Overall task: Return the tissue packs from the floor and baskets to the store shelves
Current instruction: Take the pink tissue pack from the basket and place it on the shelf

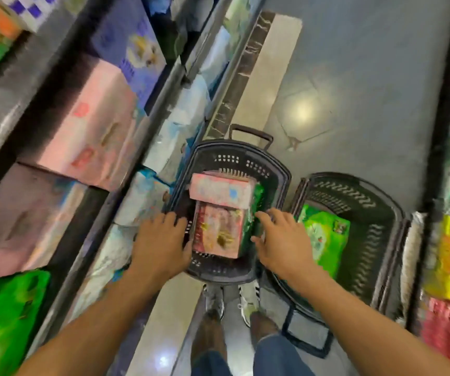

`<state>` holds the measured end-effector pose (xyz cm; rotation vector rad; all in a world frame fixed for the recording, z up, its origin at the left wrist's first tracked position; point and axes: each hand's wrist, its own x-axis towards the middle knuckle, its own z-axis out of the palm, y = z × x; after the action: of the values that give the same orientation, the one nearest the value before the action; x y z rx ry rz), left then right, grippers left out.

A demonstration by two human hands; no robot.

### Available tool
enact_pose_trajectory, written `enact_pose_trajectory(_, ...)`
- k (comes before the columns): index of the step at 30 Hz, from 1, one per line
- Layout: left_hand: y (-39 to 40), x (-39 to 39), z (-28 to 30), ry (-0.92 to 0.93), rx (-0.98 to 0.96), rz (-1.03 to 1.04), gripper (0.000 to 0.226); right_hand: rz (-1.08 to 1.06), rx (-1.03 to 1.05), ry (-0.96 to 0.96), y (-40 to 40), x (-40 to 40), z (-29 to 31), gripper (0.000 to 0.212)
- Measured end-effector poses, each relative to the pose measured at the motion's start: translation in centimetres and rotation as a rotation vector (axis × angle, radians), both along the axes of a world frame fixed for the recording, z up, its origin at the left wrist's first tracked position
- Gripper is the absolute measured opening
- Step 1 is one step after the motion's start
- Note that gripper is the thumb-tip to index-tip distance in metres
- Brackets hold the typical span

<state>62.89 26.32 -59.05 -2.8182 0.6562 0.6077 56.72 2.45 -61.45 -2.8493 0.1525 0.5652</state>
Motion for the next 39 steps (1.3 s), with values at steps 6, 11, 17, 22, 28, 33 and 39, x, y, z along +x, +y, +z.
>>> enact_pose_trajectory(6, 0.6, 2.1, -15.7, 0.159, 0.105, -0.062, 0.049, -0.097, 0.132, 0.302, 2.7, 0.5, -15.1, 0.057)
enact_pose_trajectory(11, 0.5, 2.7, -27.6, 0.234, 0.122, 0.000, 0.058, -0.368, 0.386, 0.452, 6.5, 0.9, -27.4, 0.061)
enact_pose_trajectory(17, 1.1, 3.2, -38.4, 0.313, 0.067, 0.338, 0.089, -0.809, 0.529, 0.403, 7.4, 0.6, -38.5, 0.092)
enact_pose_trajectory(22, 2.1, 4.5, -44.3, 0.369, -0.162, 0.441, 0.126, -1.035, 0.668, 0.275, 8.1, 1.7, -44.0, 0.117)
enact_pose_trajectory(28, 4.7, 4.3, -48.5, 0.648, -0.575, 0.911, 0.117, -1.103, 0.799, 0.156, 9.1, 1.0, -46.0, 0.110)
enact_pose_trajectory(33, 4.1, 4.1, -48.3, 0.701, -0.595, 1.042, 0.102, -1.102, 0.768, 0.229, 8.7, 1.0, -45.3, 0.092)
enact_pose_trajectory(39, 3.1, 4.4, -43.1, 0.747, -0.477, 1.058, 0.068, -1.069, 0.655, 0.334, 7.6, 1.0, -40.9, 0.086)
